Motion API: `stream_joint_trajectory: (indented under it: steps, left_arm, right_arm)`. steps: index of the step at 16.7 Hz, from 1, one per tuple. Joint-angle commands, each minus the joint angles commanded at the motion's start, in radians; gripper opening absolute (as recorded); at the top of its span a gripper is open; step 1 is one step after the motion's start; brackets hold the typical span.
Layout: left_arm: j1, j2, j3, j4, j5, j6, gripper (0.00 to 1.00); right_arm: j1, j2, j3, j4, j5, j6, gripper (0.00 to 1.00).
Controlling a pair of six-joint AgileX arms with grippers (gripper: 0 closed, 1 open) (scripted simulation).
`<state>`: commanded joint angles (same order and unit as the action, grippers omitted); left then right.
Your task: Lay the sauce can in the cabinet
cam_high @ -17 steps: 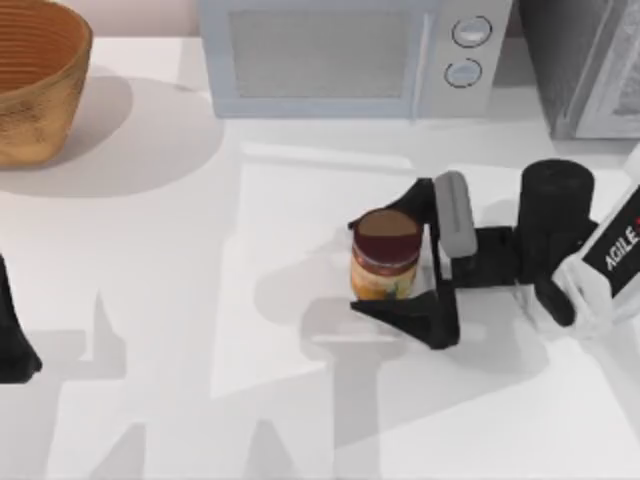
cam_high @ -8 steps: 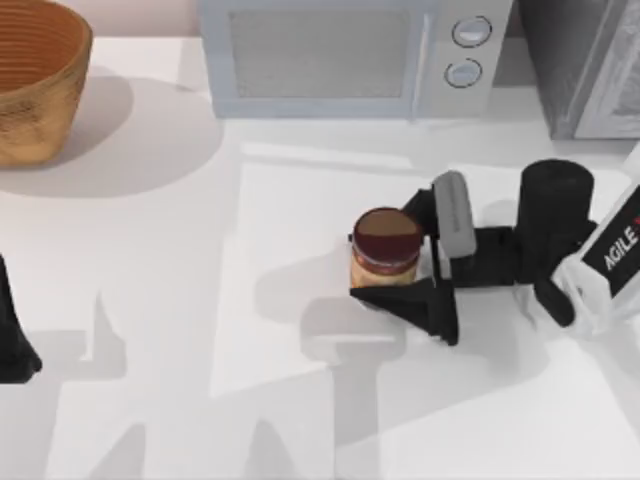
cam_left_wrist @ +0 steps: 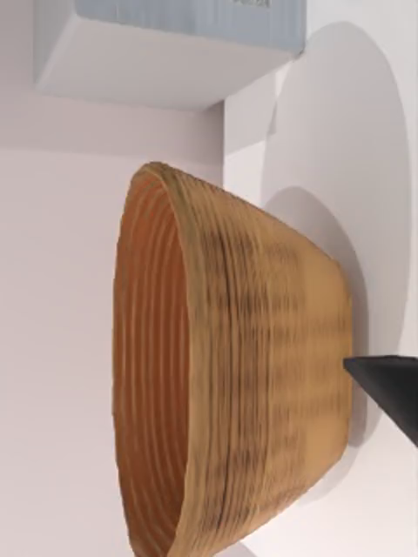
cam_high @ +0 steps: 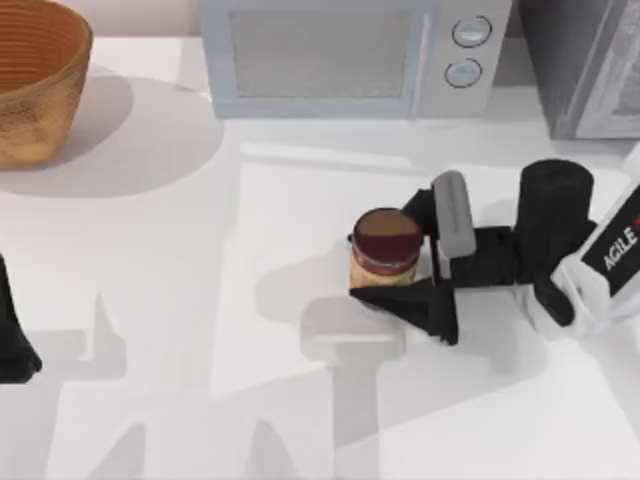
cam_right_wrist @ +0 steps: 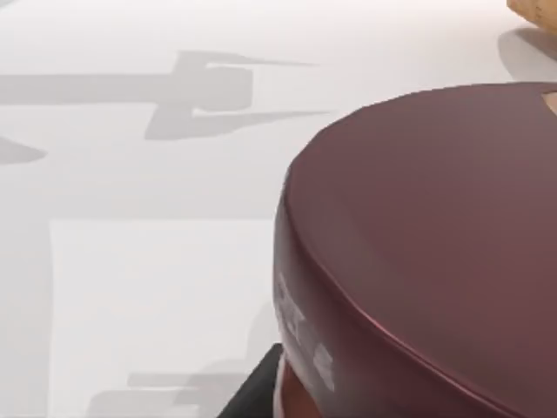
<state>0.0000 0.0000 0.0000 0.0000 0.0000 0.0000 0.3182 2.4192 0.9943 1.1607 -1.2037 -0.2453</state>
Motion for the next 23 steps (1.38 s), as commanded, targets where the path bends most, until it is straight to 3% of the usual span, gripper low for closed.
stream_joint_trajectory:
  steps: [9,18,23]
  left_arm:
    - [0.0,0.0,0.0,0.0,0.0,0.0,1.0]
    - [0.0,0.0,0.0,0.0,0.0,0.0,1.0]
    - [0.0,0.0,0.0,0.0,0.0,0.0,1.0]
  right_arm:
    - [-0.002,-0.016,0.0,-0.015,0.0,0.0,0.0]
    - [-0.002,-0.421,0.027,-0.446,-0.004,0.008,0.0]
    - [-0.002,-0.483,0.034,-0.509,-0.006,0.009,0.0]
